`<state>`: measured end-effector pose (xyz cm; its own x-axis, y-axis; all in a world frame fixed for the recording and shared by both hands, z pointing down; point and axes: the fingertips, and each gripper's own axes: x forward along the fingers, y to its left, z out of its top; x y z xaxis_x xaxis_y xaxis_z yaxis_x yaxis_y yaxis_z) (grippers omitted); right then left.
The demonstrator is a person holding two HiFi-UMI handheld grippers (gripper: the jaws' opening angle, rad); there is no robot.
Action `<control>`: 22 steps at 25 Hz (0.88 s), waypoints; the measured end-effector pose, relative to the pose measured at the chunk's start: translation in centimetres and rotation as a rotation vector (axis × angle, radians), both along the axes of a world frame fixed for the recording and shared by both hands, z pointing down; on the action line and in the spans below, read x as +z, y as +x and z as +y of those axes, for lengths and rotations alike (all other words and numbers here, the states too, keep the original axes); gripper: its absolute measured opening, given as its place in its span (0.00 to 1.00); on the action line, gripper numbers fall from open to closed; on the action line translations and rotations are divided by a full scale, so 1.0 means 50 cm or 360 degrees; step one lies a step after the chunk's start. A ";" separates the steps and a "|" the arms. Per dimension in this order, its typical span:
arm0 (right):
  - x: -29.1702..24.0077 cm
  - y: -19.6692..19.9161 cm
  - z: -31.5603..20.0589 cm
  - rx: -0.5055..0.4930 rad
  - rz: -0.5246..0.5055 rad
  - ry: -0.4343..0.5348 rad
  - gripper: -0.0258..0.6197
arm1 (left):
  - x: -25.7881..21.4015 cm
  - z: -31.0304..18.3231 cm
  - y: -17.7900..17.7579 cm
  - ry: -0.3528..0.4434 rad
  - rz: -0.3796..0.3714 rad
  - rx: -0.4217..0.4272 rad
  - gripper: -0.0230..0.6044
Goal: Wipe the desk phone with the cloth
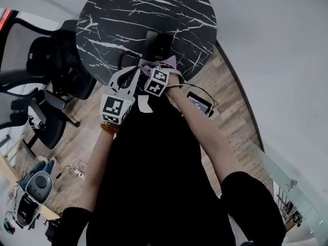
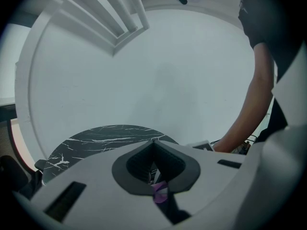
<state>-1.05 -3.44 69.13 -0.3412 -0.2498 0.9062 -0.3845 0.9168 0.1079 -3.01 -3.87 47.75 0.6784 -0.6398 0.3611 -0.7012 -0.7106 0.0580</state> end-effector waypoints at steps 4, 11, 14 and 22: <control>-0.063 0.003 -0.024 -0.0031 -0.0206 -0.0037 0.14 | -0.004 0.002 -0.013 0.0011 0.0008 -0.0028 0.06; -0.210 0.077 -0.141 0.0003 -0.0345 0.0262 0.14 | -0.007 -0.007 -0.037 0.0014 0.0020 -0.0069 0.06; -0.237 0.121 -0.196 0.0035 -0.0318 0.0364 0.14 | -0.005 -0.007 -0.049 0.0011 0.0017 -0.0083 0.06; -0.211 0.195 -0.260 0.0094 -0.0108 0.0421 0.14 | -0.011 -0.013 -0.038 0.0013 0.0021 -0.0060 0.06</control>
<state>8.70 -16.45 58.60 -0.3767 -0.4960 0.7823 -0.4510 0.8359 0.3128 -4.92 -4.52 47.19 0.6586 -0.6678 0.3470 -0.7265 -0.6843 0.0619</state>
